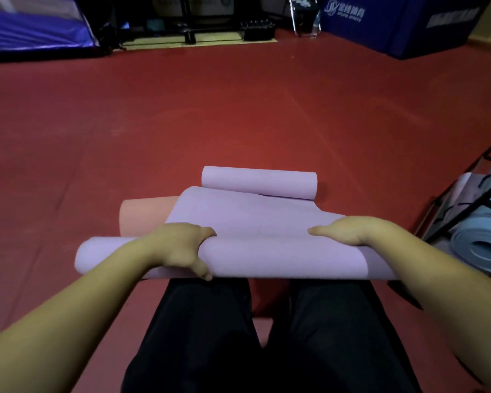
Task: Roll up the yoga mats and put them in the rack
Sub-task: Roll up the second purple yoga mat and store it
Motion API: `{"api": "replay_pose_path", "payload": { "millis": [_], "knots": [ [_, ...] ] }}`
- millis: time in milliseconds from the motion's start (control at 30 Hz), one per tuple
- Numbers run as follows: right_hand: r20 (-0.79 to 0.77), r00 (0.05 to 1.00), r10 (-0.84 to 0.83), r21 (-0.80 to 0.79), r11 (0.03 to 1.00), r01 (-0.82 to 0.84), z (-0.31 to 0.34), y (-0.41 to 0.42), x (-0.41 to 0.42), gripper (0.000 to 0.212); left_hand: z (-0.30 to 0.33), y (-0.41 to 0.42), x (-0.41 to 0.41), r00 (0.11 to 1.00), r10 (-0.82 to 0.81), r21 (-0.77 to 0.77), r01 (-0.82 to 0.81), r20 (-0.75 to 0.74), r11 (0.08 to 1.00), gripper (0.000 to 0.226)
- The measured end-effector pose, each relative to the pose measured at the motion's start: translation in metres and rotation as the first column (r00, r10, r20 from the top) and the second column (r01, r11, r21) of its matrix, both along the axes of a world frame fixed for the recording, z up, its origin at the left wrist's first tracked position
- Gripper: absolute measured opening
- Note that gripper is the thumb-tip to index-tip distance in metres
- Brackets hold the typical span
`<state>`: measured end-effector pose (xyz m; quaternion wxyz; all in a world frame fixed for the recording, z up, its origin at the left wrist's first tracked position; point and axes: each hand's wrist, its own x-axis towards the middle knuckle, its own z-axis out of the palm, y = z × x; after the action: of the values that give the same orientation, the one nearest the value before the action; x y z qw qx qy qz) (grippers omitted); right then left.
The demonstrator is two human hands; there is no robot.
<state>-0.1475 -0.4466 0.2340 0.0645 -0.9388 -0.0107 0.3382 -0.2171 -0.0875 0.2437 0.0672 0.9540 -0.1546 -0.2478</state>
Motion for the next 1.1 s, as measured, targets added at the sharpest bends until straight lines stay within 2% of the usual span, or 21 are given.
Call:
{"api": "replay_pose_path", "payload": {
  "millis": [100,200,367,467,567,633,733,833,900,967,1000,1033,1100],
  "knots": [
    [0.274,0.957,0.097,0.049,0.992,-0.114,-0.005,-0.002,-0.003,0.049,-0.004,0.004,0.008,0.991,0.06,-0.085,-0.07,-0.115,0.994,0.054],
    [0.498,0.864,0.078,0.056,0.991,-0.121,-0.007,-0.004,-0.014,0.051,-0.002,0.003,0.02,0.97,0.084,-0.107,-0.111,-0.23,0.988,0.051],
    [0.636,0.772,0.018,0.116,0.986,-0.12,-0.018,-0.017,-0.046,0.046,-0.002,0.005,0.037,0.885,0.172,-0.188,-0.275,-0.433,0.943,0.047],
    [0.734,0.666,0.134,-0.023,0.985,-0.173,-0.034,-0.02,-0.064,0.064,-0.001,0.005,0.048,0.84,0.167,-0.19,-0.303,-0.516,0.934,0.048],
    [0.765,0.634,0.114,-0.052,0.992,-0.115,-0.04,-0.016,-0.059,0.064,-0.002,0.001,0.053,0.836,0.169,-0.196,-0.31,-0.522,0.93,0.049],
    [0.778,0.622,0.094,-0.058,0.995,-0.079,-0.04,-0.013,-0.051,0.064,-0.001,-0.002,0.052,0.863,0.165,-0.198,-0.289,-0.477,0.936,0.048],
    [0.747,0.658,0.097,-0.089,0.995,-0.046,-0.032,-0.006,-0.044,0.056,-0.001,0.001,0.048,0.934,0.12,-0.27,-0.217,-0.336,0.938,0.069],
    [0.712,0.697,0.088,-0.091,0.995,-0.032,-0.027,-0.004,-0.036,0.047,-0.009,0.011,0.036,0.994,0.094,-0.331,-0.11,-0.064,0.937,0.07],
    [0.669,0.742,0.056,-0.073,0.997,-0.01,-0.025,-0.003,-0.029,0.051,-0.017,0.011,0.021,0.985,0.089,-0.327,-0.036,0.147,0.944,0.065],
    [0.604,0.797,0.031,-0.054,0.999,0.002,-0.022,-0.004,-0.021,0.054,-0.028,0.007,0.005,0.922,0.026,-0.213,0.062,0.386,0.975,0.07],
    [0.569,0.822,0.023,-0.046,0.999,0.004,-0.02,-0.005,-0.018,0.055,-0.035,0.003,-0.001,0.867,-0.046,-0.1,0.11,0.495,0.989,0.08],
    [0.535,0.844,0.019,-0.041,0.999,0.003,-0.017,-0.005,-0.015,0.057,-0.043,0.001,-0.004,0.821,-0.118,0.022,0.128,0.558,0.992,0.093],
    [0.484,0.874,0.033,-0.048,0.999,-0.012,-0.011,-0.003,-0.01,0.06,-0.052,-0.002,-0.004,0.802,-0.18,0.168,0.1,0.57,0.981,0.109]
  ]
}}
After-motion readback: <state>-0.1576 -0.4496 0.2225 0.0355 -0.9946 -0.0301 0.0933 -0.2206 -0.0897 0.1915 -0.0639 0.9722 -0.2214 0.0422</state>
